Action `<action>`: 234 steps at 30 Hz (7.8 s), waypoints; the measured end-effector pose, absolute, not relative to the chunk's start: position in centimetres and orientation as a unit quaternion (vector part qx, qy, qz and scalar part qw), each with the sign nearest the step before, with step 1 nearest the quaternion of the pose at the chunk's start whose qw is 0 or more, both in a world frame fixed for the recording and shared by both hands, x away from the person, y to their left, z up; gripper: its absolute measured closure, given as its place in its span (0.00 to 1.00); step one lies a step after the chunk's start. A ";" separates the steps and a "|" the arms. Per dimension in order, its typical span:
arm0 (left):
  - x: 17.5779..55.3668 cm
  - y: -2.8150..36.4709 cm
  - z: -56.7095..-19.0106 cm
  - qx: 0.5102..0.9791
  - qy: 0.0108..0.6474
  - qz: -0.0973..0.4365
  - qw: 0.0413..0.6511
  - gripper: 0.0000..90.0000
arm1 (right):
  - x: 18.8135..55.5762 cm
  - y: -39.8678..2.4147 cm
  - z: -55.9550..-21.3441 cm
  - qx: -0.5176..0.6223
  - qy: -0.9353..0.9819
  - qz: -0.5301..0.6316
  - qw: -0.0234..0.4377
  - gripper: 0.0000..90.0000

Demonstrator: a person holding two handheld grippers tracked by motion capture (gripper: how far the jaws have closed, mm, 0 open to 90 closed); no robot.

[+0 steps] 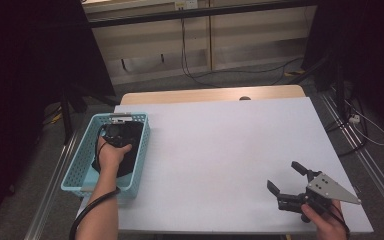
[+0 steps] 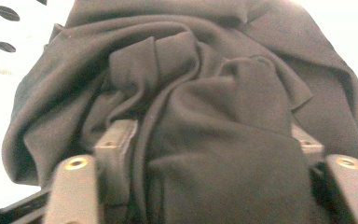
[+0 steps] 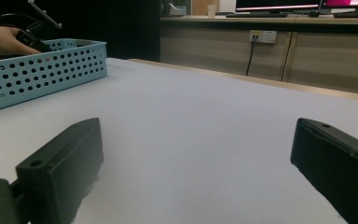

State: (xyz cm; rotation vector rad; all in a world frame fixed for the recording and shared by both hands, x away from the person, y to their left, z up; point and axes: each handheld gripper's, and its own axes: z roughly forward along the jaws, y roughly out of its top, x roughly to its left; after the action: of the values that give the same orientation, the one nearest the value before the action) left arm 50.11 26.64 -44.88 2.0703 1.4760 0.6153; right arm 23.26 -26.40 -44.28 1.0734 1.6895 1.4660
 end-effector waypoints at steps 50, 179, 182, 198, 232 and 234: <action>49.2 26.9 -45.4 0.809 0.477 0.185 0.289 0.05 | 23.4 -26.2 -44.2 0.404 0.646 0.561 0.325 0.02; 42.7 13.8 -38.4 0.815 0.324 0.120 0.466 0.10 | 28.4 -22.2 -43.4 0.378 0.712 0.508 0.305 0.01; 42.7 14.0 -38.6 0.815 0.329 0.125 0.461 0.10 | 29.0 -22.1 -43.2 0.377 0.714 0.506 0.304 0.01; 43.1 14.2 -42.2 0.821 0.376 0.126 0.412 0.36 | 30.1 -20.9 -44.1 0.374 0.730 0.497 0.285 0.02; 40.6 8.6 -40.0 0.840 0.282 0.037 0.462 0.96 | 30.7 -18.3 -45.3 0.334 0.793 0.468 0.202 0.34; 40.7 9.2 -39.7 0.835 0.287 0.044 0.468 0.96 | 30.9 -18.0 -45.5 0.340 0.799 0.458 0.190 0.37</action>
State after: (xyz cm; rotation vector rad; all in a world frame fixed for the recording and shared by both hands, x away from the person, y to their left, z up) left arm 40.73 9.18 -39.74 2.0469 0.7038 0.1073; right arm 30.87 -17.96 -45.53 0.9543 2.2466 1.2879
